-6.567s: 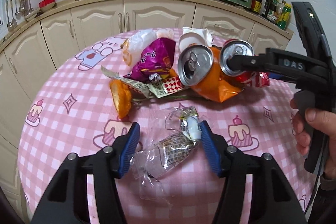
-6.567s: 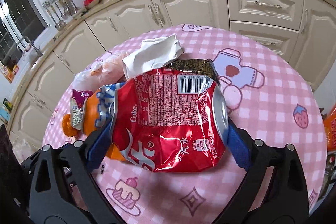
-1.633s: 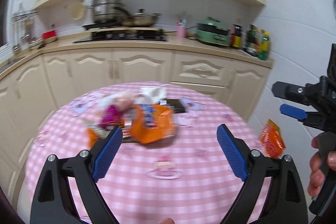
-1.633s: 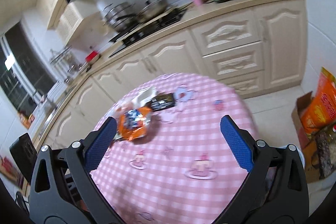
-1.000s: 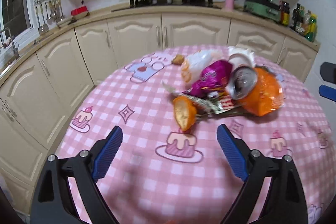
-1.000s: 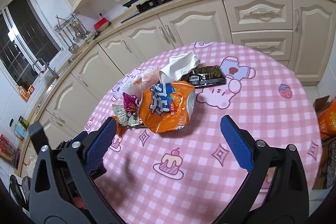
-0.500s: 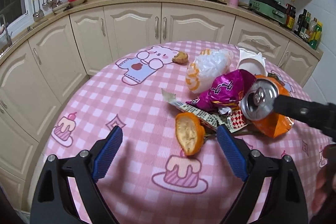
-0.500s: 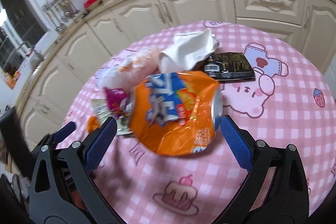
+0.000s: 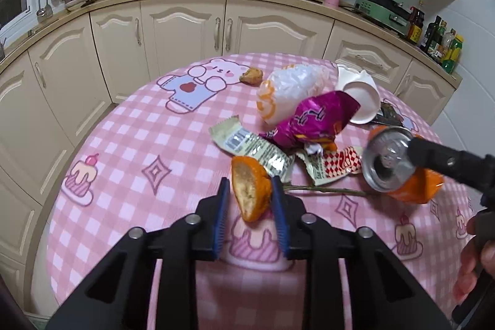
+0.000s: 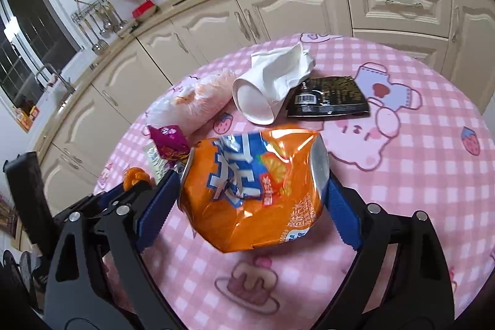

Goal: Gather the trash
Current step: 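Grasp the orange Fanta can with the right tool while the left grasps the orange peel, then lift and carry the peel and Fanta can with both tools over the bucket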

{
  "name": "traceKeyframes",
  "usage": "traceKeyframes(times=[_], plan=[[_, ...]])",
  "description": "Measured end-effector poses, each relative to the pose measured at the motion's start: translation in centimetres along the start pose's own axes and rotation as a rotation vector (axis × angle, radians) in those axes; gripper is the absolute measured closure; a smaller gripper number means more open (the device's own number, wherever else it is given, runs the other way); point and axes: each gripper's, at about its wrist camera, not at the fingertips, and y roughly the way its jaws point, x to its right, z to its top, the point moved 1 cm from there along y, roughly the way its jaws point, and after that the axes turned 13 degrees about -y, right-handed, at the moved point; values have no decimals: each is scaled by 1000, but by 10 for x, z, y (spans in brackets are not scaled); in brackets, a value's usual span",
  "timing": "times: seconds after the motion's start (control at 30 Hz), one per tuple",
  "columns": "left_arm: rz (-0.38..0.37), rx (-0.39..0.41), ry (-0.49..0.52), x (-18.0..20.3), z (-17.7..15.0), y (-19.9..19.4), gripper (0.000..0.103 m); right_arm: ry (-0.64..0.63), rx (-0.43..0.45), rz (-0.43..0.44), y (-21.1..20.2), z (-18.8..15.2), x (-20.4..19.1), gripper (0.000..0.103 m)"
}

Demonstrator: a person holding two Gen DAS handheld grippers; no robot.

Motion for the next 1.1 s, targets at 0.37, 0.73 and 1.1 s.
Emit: traceKeyframes(times=[0.37, 0.73, 1.1], plan=[[-3, 12, -14, -10, -21, -24, 82, -66, -70, -45, -16, -30, -6, 15], [-7, 4, 59, 1, -11, -14, 61, -105, -92, -47, -10, -41, -8, 19], [-5, 1, 49, 3, 2, -1, 52, -69, -64, -17, -18, -45, 2, 19]])
